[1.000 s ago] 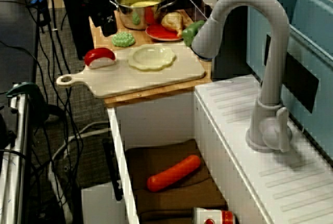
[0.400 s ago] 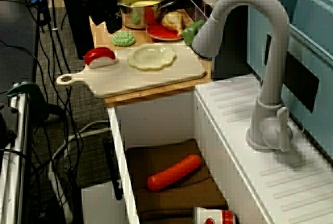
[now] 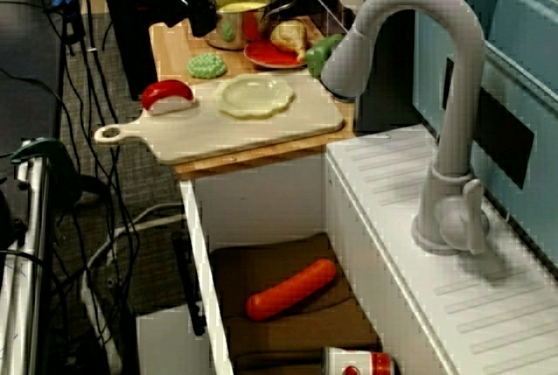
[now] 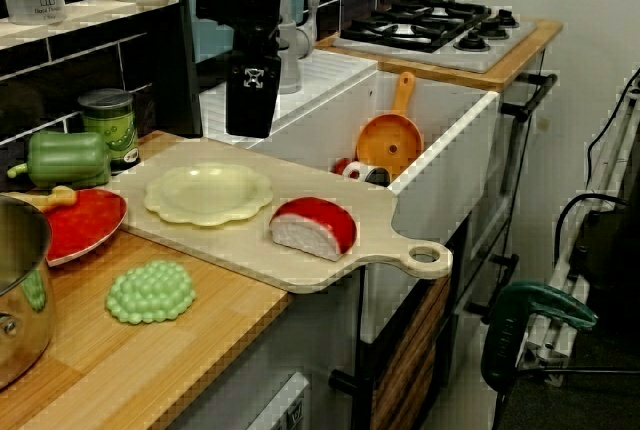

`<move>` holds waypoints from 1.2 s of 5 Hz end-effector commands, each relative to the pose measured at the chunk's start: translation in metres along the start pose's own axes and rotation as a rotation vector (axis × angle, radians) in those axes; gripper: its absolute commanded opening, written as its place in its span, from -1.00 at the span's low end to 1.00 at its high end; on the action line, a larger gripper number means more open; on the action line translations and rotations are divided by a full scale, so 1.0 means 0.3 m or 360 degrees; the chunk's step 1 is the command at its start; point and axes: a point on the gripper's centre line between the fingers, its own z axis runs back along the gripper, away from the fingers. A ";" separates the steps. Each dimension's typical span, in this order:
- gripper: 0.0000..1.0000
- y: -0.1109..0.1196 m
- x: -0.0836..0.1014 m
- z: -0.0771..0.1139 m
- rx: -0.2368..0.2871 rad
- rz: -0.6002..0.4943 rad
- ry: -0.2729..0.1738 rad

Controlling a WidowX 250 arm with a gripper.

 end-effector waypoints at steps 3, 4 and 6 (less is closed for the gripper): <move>1.00 0.131 0.076 0.069 -0.0062 0.0574 0.0107; 1.00 0.164 0.079 0.063 -0.0068 0.0655 0.0097; 1.00 0.216 0.085 0.023 -0.0008 0.0704 0.0012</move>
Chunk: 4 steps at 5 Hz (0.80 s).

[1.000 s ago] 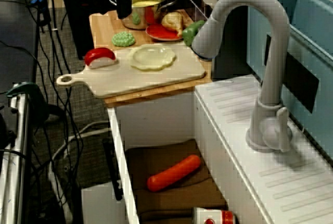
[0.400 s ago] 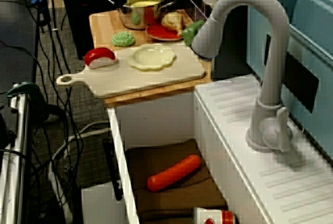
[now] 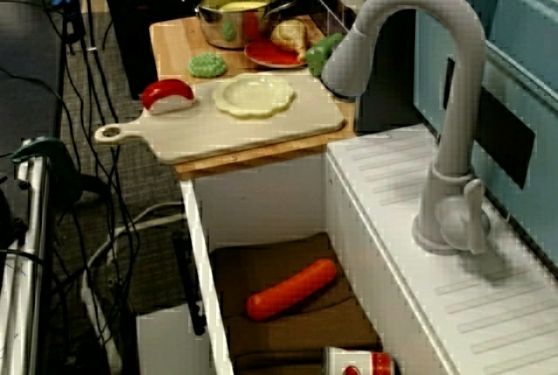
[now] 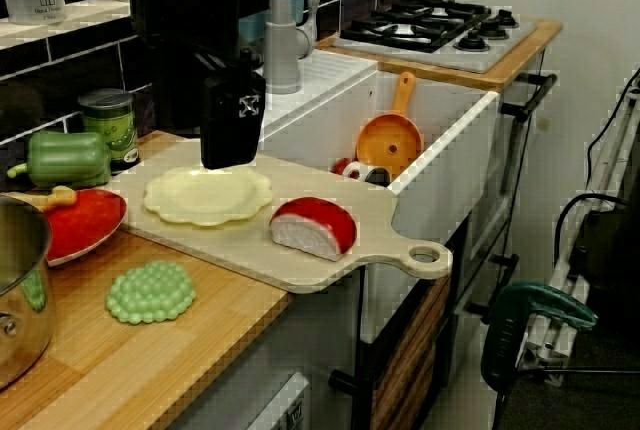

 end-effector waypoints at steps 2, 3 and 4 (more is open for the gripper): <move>1.00 0.051 0.047 -0.017 0.0065 -0.0051 -0.0137; 1.00 0.041 0.048 -0.030 0.0078 -0.0103 -0.0132; 1.00 0.066 0.060 -0.063 0.0132 -0.0091 -0.0169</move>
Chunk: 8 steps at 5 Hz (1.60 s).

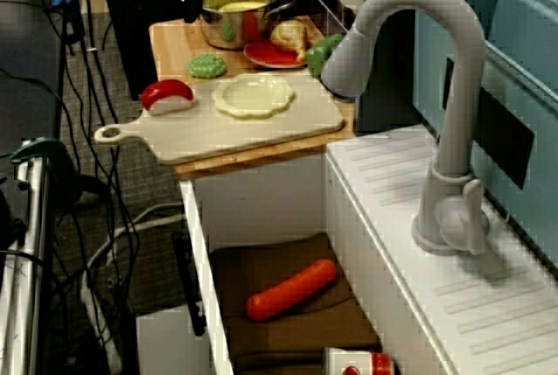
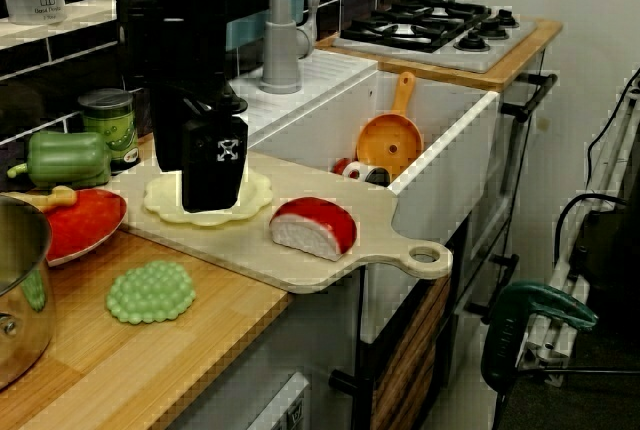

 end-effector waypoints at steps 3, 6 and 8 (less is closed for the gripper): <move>1.00 0.119 0.042 -0.090 0.0144 0.0070 -0.0106; 1.00 0.155 0.043 -0.126 0.0187 0.0077 -0.0147; 1.00 0.155 0.036 -0.169 0.0223 0.0068 -0.0143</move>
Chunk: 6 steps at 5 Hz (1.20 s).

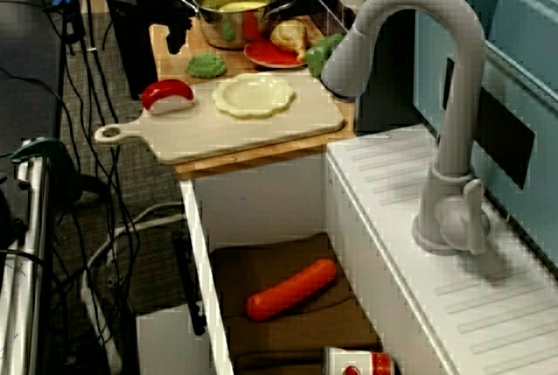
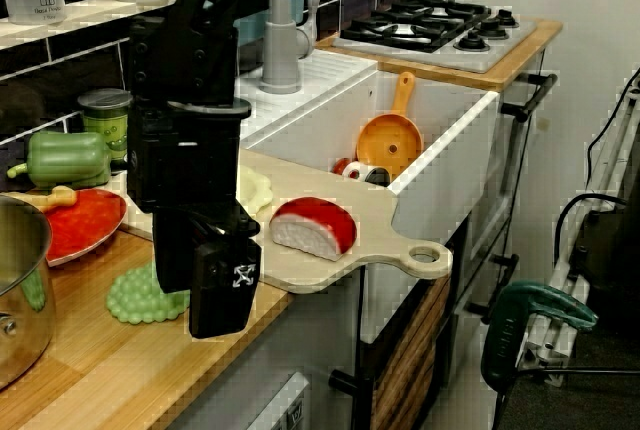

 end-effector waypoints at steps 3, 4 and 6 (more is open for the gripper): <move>-0.57 0.000 0.032 -0.040 0.0044 0.0007 -0.0026; -1.00 0.000 0.031 -0.033 0.0032 0.0007 -0.0022; -1.00 -0.031 0.037 -0.029 -0.0016 0.0054 0.0028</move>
